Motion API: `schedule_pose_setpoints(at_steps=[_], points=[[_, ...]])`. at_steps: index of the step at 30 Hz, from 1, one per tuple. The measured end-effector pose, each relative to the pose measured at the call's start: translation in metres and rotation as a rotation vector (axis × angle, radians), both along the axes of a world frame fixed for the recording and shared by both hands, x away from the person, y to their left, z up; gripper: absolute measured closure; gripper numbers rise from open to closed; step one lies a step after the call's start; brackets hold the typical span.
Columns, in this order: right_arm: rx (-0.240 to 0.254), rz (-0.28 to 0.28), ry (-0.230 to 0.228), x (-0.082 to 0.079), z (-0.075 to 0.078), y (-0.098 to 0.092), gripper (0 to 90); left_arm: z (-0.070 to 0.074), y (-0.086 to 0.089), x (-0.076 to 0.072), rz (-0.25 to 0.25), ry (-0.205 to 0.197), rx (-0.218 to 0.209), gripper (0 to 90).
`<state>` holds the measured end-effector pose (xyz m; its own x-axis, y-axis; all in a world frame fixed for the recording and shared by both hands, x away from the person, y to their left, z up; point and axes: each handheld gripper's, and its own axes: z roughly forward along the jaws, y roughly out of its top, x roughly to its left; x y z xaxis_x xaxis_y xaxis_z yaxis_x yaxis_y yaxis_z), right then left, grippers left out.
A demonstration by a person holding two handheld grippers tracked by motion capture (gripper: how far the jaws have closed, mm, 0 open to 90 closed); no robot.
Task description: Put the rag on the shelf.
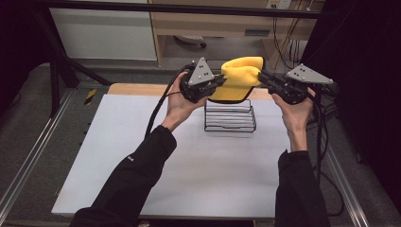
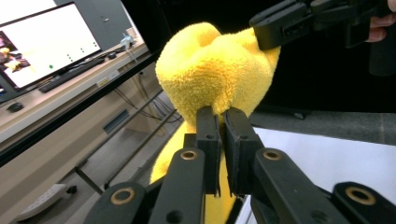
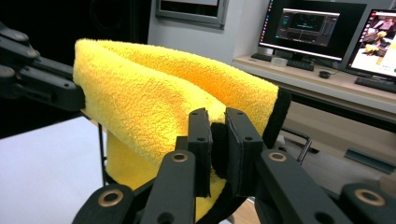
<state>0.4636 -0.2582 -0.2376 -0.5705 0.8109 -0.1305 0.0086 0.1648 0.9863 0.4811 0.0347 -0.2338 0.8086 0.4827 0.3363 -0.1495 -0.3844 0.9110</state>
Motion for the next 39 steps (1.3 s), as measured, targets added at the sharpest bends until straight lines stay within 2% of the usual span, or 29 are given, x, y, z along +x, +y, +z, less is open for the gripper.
schedule_pose_setpoints(at_steps=[4, 8, 10, 15, 19, 22, 24, 25, 28, 31, 33, 35, 36, 39], points=[[0.003, 0.015, -0.019, -0.009, -0.004, -0.001, 81.5, -0.006, 0.002, -0.005, -0.022, 0.009, 0.02, 83.9], [0.006, 0.012, -0.009, -0.013, -0.012, 0.001, 81.2, -0.007, 0.0, -0.006, 0.013, 0.042, 0.045, 82.9], [-0.008, 0.008, -0.003, -0.012, -0.017, 0.003, 81.2, -0.007, 0.0, -0.004, 0.012, 0.077, 0.034, 82.4], [-0.011, 0.008, 0.014, -0.01, -0.026, 0.005, 81.6, -0.004, 0.0, -0.004, 0.016, 0.107, 0.013, 80.1], [-0.017, 0.009, 0.021, -0.01, -0.027, 0.005, 81.8, 0.003, 0.003, -0.004, 0.013, 0.153, -0.031, 67.6], [-0.019, 0.005, 0.029, -0.01, -0.028, 0.004, 82.0, 0.015, 0.005, -0.004, 0.027, 0.203, -0.102, 54.6], [-0.021, 0.005, 0.028, -0.011, -0.028, 0.005, 82.0, 0.022, 0.003, -0.003, 0.043, 0.221, -0.127, 45.0], [-0.023, 0.006, 0.029, -0.011, -0.029, 0.005, 82.0, 0.025, 0.001, -0.003, 0.042, 0.228, -0.13, 41.5], [-0.025, 0.007, 0.031, -0.011, -0.031, 0.005, 82.1, 0.033, -0.009, -0.004, 0.037, 0.209, -0.119, 38.9], [-0.029, 0.007, 0.032, -0.012, -0.031, 0.006, 82.1, 0.037, -0.019, -0.007, 0.026, 0.201, -0.118, 42.1], [-0.029, 0.009, 0.032, -0.012, -0.031, 0.006, 82.0, 0.037, -0.024, -0.009, 0.018, 0.212, -0.099, 52.1], [-0.029, 0.01, 0.032, -0.013, -0.031, 0.005, 82.0, 0.036, -0.027, -0.011, 0.048, 0.217, -0.045, 66.9], [-0.028, 0.012, 0.034, -0.013, -0.031, 0.005, 81.8, 0.035, -0.026, -0.012, 0.05, 0.232, -0.033, 72.8], [-0.022, 0.014, 0.032, -0.014, -0.031, 0.003, 81.4, 0.031, -0.021, -0.012, 0.054, 0.28, -0.027, 83.1]])
